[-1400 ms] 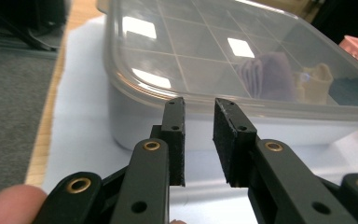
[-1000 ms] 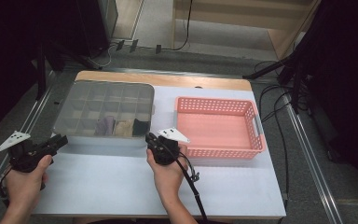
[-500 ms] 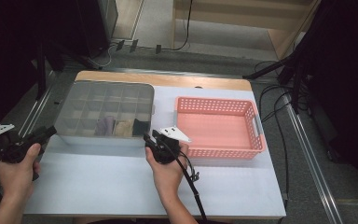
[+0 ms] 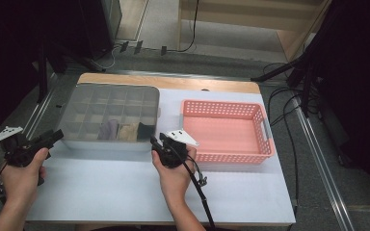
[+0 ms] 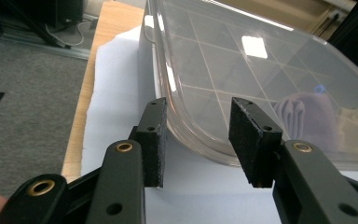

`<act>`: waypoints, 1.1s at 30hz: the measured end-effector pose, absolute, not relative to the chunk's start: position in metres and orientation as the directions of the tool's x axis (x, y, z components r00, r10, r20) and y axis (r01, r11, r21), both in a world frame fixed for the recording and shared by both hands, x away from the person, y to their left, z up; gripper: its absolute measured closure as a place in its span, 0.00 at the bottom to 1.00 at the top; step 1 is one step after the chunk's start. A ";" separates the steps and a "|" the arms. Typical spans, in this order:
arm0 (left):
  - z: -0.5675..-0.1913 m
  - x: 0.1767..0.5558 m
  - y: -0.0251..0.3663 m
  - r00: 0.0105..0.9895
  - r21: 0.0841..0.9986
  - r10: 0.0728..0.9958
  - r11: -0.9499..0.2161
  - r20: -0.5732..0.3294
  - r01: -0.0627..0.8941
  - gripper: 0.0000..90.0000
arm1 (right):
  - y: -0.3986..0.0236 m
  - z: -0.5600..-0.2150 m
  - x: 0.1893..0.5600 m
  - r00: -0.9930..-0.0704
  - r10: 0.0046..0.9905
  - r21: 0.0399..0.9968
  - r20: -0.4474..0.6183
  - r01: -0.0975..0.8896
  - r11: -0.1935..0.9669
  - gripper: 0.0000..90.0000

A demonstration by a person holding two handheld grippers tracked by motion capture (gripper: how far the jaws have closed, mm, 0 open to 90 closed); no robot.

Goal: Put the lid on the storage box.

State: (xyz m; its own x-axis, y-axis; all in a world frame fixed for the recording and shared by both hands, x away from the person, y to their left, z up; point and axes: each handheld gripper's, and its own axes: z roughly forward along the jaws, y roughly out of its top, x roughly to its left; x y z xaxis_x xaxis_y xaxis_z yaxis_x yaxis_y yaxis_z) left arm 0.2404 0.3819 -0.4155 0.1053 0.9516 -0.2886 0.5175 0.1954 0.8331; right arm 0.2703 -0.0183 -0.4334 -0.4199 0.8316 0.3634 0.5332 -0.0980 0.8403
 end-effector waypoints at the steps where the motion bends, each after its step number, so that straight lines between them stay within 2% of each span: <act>1: -0.415 0.239 0.381 0.111 0.836 0.954 0.184 -0.278 0.517 0.65 | -0.018 -0.434 0.270 -0.419 0.832 0.840 0.363 0.534 -0.098 0.72; 5: -0.416 0.229 0.374 0.139 0.847 0.955 0.158 -0.262 0.508 0.52 | -0.019 -0.435 0.267 -0.431 0.834 0.843 0.346 0.532 -0.075 0.66; 8: -0.419 0.216 0.370 0.177 0.861 0.950 0.141 -0.256 0.488 0.51 | -0.022 -0.438 0.263 -0.440 0.837 0.850 0.326 0.524 -0.056 0.59; 11: -0.423 0.204 0.366 0.219 0.873 0.940 0.134 -0.262 0.469 0.45 | -0.025 -0.445 0.257 -0.473 0.825 0.855 0.310 0.518 -0.024 0.51; 16: -0.430 0.189 0.352 0.282 0.857 0.918 0.104 -0.278 0.505 0.28 | -0.027 -0.451 0.244 -0.515 0.816 0.876 0.262 0.482 0.023 0.37; 18: -0.433 0.184 0.347 0.286 0.853 0.922 0.082 -0.261 0.515 0.16 | -0.029 -0.453 0.239 -0.522 0.817 0.884 0.243 0.466 0.036 0.31; 21: -0.438 0.179 0.343 0.320 0.857 0.912 0.062 -0.257 0.512 0.07 | -0.032 -0.455 0.230 -0.537 0.815 0.891 0.218 0.450 0.059 0.25; 22: -0.440 0.178 0.341 0.333 0.857 0.910 0.045 -0.247 0.513 0.01 | -0.034 -0.457 0.228 -0.535 0.818 0.892 0.213 0.448 0.061 0.21; 24: -0.444 0.176 0.337 0.324 0.853 0.917 0.030 -0.231 0.521 0.00 | -0.038 -0.460 0.224 -0.535 0.817 0.886 0.216 0.459 0.067 0.16; 29: -0.451 0.176 0.322 0.358 0.847 0.910 -0.015 -0.209 0.532 0.00 | -0.049 -0.471 0.213 -0.556 0.816 0.889 0.158 0.439 0.128 0.14; 33: -0.453 0.179 0.309 0.378 0.842 0.907 -0.052 -0.185 0.537 0.00 | -0.061 -0.476 0.206 -0.558 0.815 0.886 0.155 0.444 0.135 0.11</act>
